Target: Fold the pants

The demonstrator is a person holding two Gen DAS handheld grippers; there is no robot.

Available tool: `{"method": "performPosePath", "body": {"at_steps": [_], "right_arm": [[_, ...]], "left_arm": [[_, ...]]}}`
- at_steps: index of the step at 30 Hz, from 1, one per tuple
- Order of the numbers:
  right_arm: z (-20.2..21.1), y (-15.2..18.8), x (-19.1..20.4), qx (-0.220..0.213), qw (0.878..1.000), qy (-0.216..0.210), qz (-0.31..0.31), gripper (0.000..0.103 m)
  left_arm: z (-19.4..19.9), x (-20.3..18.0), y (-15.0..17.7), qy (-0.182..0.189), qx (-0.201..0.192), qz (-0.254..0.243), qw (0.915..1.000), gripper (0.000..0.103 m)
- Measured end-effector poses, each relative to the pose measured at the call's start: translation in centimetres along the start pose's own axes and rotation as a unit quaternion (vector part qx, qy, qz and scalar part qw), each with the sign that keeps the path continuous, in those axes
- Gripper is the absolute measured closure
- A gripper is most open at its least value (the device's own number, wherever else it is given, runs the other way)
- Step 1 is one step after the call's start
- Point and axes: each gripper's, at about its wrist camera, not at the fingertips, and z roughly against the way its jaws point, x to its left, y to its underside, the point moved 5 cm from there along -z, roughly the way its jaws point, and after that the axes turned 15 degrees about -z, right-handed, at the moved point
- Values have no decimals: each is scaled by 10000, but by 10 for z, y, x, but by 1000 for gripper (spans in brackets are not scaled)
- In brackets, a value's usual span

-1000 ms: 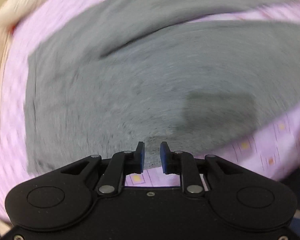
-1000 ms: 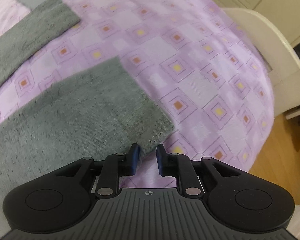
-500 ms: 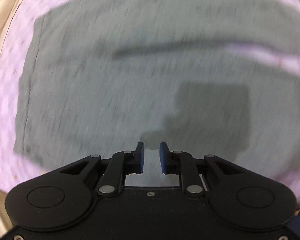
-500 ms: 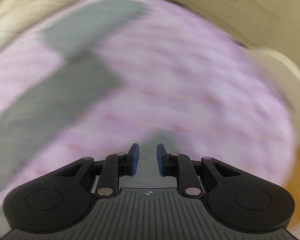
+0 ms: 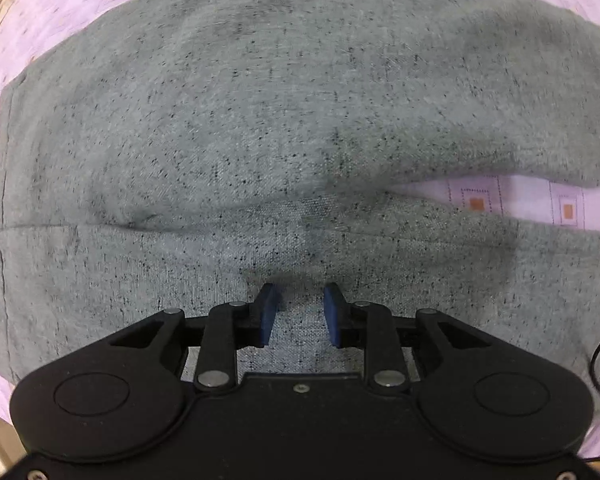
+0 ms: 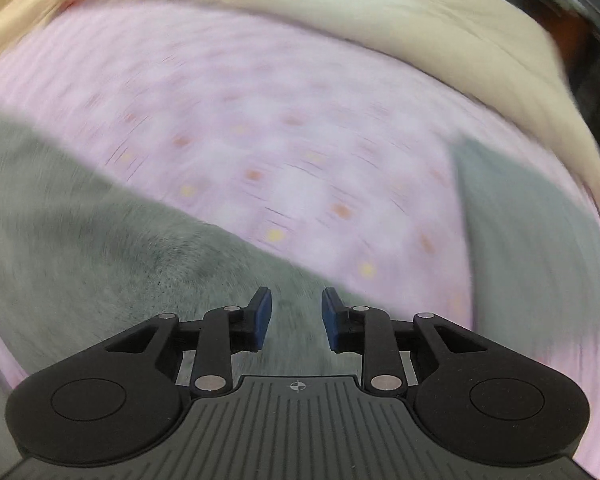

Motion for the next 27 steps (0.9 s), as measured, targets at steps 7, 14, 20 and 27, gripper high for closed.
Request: {"method": "performPosePath", "body": {"at_steps": [7,14,20,27], "right_arm": [[-38,-10,25,536,9720,-577,2212,69],[-49,-31,9,1211,9813,-994,1116,75],[-18,-22,29,1068,9799,-941,1400,98],[64,14,39,182,9857,-769,1490,98]], "left_arm": [[-6,5,-14,245,145,93,9996,69],[0,14,-8,67,53,-67,9999,69],[26,11,4,186,-51,193,9996,67],[78,33,-9,287,-680,570,9956,65]]}}
